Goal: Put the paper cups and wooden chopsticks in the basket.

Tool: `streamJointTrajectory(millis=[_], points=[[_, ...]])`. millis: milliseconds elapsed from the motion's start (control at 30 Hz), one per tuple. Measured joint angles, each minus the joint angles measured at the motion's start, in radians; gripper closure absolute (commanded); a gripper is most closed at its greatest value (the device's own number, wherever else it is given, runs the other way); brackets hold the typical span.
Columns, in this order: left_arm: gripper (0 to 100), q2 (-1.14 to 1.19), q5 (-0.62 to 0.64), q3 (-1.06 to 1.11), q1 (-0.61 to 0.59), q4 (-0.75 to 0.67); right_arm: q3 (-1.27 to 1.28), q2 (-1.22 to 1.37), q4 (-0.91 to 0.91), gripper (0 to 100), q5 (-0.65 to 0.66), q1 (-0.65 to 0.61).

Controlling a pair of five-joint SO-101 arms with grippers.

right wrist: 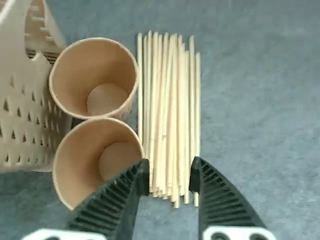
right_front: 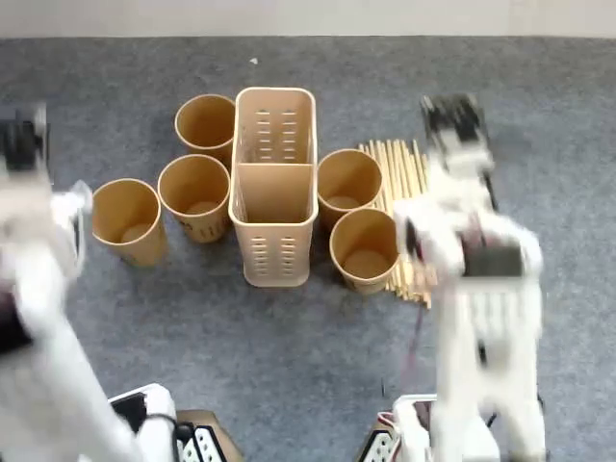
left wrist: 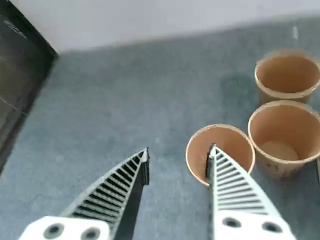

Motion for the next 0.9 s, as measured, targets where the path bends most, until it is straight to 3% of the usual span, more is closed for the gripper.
streamJointTrajectory(millis=[167, 367, 533, 900], points=[[79, 0.532, -0.026, -0.445, -0.035, 0.196, -0.233, 0.356, 0.081, 85.5, -0.029, -0.046], [79, 0.973, -0.026, -0.891, -0.160, 0.295, -0.253, 0.463, 0.089, 85.5, -0.031, -0.054], [79, 1.145, -0.026, -0.984, -0.198, 0.301, -0.198, 0.485, 0.084, 85.5, -0.031, -0.097], [79, 1.274, -0.026, -0.991, -0.198, 0.301, 0.011, 0.486, -0.071, 87.5, -0.031, -0.123]])
